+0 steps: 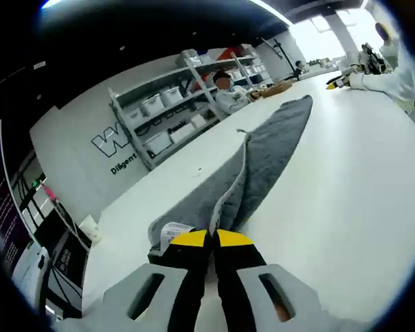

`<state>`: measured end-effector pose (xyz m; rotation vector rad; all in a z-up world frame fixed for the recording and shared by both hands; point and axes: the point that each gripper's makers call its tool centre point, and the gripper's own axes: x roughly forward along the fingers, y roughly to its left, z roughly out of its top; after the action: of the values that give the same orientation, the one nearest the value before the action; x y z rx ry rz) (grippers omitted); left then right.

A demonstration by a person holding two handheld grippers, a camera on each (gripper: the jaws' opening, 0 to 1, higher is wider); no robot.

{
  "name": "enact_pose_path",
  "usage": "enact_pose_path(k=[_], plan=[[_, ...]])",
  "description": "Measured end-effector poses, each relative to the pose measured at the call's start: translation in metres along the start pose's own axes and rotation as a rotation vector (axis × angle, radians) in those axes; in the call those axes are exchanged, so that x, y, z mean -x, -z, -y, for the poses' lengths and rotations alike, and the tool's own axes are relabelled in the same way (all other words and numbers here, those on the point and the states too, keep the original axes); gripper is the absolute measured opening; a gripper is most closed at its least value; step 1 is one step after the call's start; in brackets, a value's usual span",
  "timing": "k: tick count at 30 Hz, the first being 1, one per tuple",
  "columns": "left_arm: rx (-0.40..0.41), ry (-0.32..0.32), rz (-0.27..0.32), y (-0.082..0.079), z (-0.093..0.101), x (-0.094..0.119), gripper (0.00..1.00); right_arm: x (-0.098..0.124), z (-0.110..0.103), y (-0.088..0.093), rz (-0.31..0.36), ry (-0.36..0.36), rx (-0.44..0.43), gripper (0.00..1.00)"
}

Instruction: Open the folded towel by lifting each exposed corner and separating the folded layers until the towel lies flat within the target outline without major curled edges

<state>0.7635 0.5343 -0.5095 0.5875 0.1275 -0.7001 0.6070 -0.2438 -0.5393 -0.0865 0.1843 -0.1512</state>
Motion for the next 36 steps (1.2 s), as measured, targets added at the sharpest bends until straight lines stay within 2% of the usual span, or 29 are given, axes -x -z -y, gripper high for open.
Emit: enact_pose_path(k=[10,14,18,24,30,33,36], plan=[[0.03,0.032,0.013,-0.001,0.026,0.025,0.02,0.001,-0.003,-0.001,0.003,-0.004,-0.003,0.62],[0.029,0.04,-0.006,0.003,0.032,0.032,0.02,0.001,-0.004,-0.001,0.005,-0.005,-0.005,0.62],[0.069,0.053,-0.006,0.005,0.039,0.039,0.02,0.0,-0.003,-0.001,0.007,-0.006,-0.008,0.62],[0.096,0.063,-0.043,0.015,0.047,0.046,0.02,0.0,-0.003,-0.002,0.01,-0.008,-0.011,0.62],[0.13,0.083,-0.077,0.031,0.055,0.043,0.02,0.0,-0.002,-0.002,0.009,-0.009,-0.01,0.61],[0.145,0.073,-0.069,0.033,0.057,0.043,0.03,-0.001,-0.002,-0.001,0.009,-0.009,-0.01,0.61],[0.181,0.036,-0.031,0.03,0.053,0.045,0.03,-0.001,-0.002,-0.001,0.009,-0.011,-0.01,0.61]])
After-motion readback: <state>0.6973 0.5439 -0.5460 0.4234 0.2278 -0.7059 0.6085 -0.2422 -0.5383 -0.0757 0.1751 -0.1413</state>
